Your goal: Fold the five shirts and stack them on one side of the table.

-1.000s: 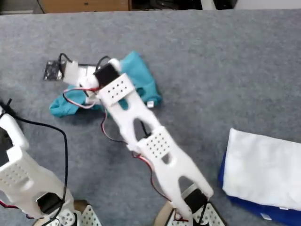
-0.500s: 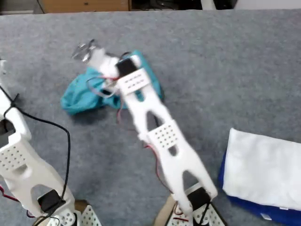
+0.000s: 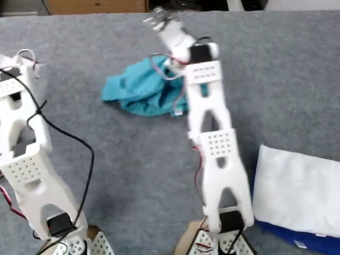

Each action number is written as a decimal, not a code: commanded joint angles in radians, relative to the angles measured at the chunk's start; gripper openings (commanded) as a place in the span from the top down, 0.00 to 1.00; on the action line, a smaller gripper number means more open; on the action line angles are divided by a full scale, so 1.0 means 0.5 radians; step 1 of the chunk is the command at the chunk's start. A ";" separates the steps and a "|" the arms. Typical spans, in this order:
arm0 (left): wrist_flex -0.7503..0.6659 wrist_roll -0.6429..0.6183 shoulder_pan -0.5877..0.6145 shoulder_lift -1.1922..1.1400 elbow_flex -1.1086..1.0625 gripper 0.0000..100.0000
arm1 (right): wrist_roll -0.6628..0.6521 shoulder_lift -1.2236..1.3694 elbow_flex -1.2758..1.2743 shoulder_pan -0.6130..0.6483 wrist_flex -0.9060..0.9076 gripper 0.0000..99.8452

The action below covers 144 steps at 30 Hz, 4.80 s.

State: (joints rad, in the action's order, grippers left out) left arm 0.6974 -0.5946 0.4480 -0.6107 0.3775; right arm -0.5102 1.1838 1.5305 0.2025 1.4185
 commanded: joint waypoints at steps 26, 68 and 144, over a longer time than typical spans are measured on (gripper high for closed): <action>0.034 0.166 -0.184 0.020 -0.012 0.93 | -0.227 -0.348 0.272 0.232 0.347 0.79; 0.049 0.166 -0.153 -0.118 0.117 0.93 | -0.221 0.121 -0.428 0.643 -0.319 0.79; 1.181 1.448 -2.004 -0.170 0.681 0.93 | 0.577 0.155 -0.029 -0.962 -0.939 1.00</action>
State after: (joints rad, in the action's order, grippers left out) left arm 1.3863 0.0990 -0.5401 -0.7058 0.7595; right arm -0.2294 1.2635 1.5167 -0.2470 0.9889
